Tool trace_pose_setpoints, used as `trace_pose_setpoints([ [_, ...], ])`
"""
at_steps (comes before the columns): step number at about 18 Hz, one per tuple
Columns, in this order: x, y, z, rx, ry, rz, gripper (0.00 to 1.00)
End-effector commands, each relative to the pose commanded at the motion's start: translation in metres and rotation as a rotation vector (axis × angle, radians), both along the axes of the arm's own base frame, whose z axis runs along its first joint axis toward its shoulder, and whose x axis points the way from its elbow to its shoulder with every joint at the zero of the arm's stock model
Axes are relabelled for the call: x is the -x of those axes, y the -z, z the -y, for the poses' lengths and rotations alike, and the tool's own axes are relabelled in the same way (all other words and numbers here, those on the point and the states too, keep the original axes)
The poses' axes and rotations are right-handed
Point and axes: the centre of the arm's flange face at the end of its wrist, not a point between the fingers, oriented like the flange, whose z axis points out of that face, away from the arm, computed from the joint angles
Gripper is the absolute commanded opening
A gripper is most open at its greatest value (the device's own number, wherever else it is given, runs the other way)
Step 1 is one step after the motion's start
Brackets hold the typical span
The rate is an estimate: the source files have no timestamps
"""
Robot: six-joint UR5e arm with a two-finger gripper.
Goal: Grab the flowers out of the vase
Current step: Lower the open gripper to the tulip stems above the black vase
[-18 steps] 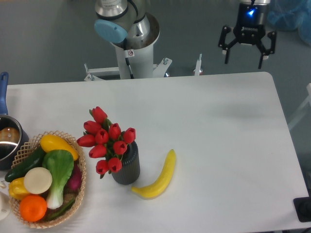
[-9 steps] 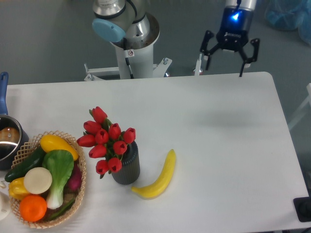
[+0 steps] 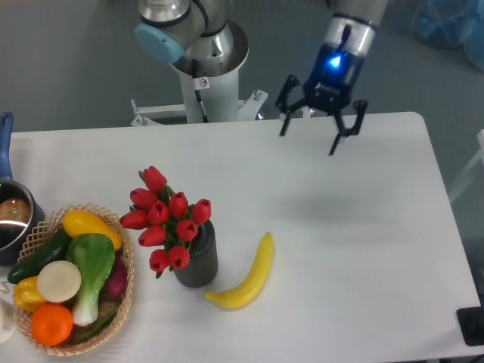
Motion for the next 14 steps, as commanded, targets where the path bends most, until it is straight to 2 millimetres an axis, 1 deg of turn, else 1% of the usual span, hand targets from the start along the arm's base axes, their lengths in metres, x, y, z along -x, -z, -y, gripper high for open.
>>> trace_pose_setpoints([
  [2,-0.008,0.011,-0.024,-0.059,0.063,0.015,1.0],
  [3,-0.009,0.014,-0.03,-0.077,0.078,0.018,1.0],
  [5,-0.013,0.018,-0.036,-0.085,0.099,0.018,1.0],
  [8,-0.025,0.022,-0.047,-0.082,0.129,0.026,1.0],
  [12,-0.037,0.031,-0.071,-0.085,0.185,0.031,1.0],
  [14,-0.039,0.039,-0.082,-0.096,0.208,0.036,1.0],
])
